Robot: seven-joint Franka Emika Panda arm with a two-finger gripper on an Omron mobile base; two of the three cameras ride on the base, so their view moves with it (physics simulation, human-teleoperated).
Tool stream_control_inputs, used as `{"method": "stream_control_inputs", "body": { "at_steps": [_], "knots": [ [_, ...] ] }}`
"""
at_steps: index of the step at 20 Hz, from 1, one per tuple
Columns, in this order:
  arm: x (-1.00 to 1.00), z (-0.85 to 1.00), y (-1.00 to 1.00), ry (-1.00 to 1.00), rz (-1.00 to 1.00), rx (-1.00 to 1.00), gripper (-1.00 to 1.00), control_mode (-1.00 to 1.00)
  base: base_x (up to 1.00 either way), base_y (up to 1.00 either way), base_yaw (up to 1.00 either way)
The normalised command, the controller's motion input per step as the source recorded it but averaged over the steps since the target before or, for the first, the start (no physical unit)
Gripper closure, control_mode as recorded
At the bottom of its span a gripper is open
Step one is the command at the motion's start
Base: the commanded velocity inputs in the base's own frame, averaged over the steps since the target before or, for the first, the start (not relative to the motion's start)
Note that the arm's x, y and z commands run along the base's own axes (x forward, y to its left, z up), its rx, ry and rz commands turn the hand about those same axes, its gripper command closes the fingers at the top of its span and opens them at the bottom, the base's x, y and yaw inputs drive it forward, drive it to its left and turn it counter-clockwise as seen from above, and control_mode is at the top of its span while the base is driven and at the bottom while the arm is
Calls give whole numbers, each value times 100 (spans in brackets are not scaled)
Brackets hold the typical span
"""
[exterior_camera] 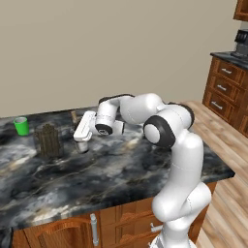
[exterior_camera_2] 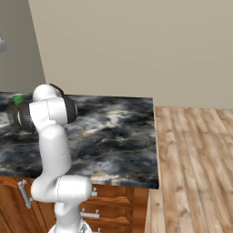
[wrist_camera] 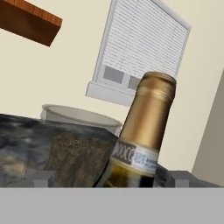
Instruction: Open the cabinet directly in front. Then move the wine and the mug to the dining counter with the jar on it.
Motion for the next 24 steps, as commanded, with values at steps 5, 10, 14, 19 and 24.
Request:
{"method": "stream_control_inputs", "body": {
  "at_steps": [5,10,14,19,24],
  "knots": [
    [0,12,0,0,-1,1,-100,-100,0,0,0],
    [-3,34,0,0,-7,1,-100,-100,0,0,0],
    [-21,29,-4,0,-9,0,-100,-100,0,0,0],
    [-47,37,-27,0,-15,0,-100,-100,0,0,0],
    [-73,48,-70,7,-22,0,-100,-100,0,0,0]
  ]
}}
